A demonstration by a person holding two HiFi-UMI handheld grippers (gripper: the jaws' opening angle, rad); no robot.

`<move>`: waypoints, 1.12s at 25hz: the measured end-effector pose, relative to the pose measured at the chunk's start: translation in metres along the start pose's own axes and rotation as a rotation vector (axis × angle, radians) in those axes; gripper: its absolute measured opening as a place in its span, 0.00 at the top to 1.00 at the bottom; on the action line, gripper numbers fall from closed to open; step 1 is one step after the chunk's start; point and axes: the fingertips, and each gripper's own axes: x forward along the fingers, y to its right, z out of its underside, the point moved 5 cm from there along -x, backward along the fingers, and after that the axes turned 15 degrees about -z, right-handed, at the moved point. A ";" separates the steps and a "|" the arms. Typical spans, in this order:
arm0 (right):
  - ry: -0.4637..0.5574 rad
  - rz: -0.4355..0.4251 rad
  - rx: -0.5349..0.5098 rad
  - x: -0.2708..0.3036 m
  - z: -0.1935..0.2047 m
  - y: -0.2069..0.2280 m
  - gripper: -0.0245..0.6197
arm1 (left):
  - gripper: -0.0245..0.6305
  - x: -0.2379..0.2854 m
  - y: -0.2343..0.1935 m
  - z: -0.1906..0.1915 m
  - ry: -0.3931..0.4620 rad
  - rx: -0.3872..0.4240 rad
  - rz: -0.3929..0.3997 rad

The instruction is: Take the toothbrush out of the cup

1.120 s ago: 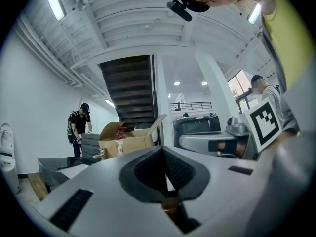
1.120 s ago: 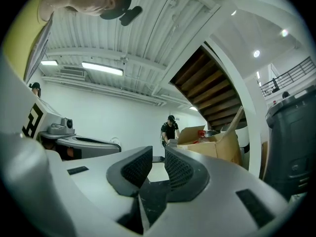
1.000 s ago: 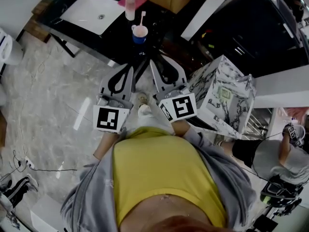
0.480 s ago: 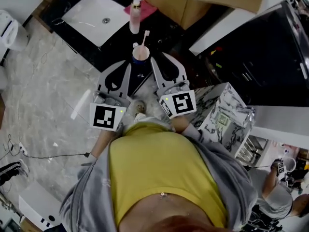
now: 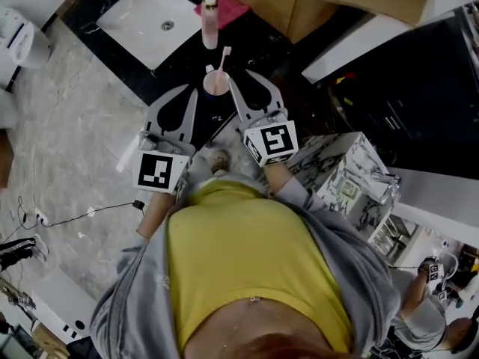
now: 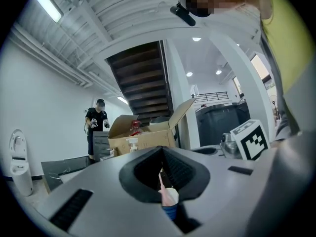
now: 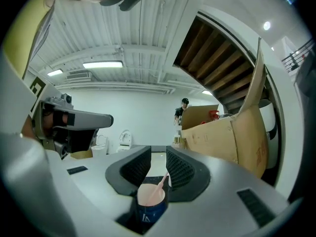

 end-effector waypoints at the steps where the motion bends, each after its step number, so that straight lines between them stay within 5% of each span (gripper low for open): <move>1: -0.011 -0.002 0.004 0.004 0.005 0.002 0.79 | 0.96 0.002 0.000 0.002 -0.002 0.003 0.005; 7: -0.085 -0.028 0.062 0.030 0.036 0.012 0.77 | 0.96 0.014 0.000 0.008 -0.013 -0.001 0.043; 20: -0.187 -0.049 0.365 0.067 0.084 0.038 0.76 | 0.96 0.035 -0.020 0.014 -0.061 -0.001 0.111; 28: -0.181 -0.064 0.403 0.075 0.083 0.041 0.87 | 0.96 0.040 -0.037 0.018 -0.059 -0.002 0.105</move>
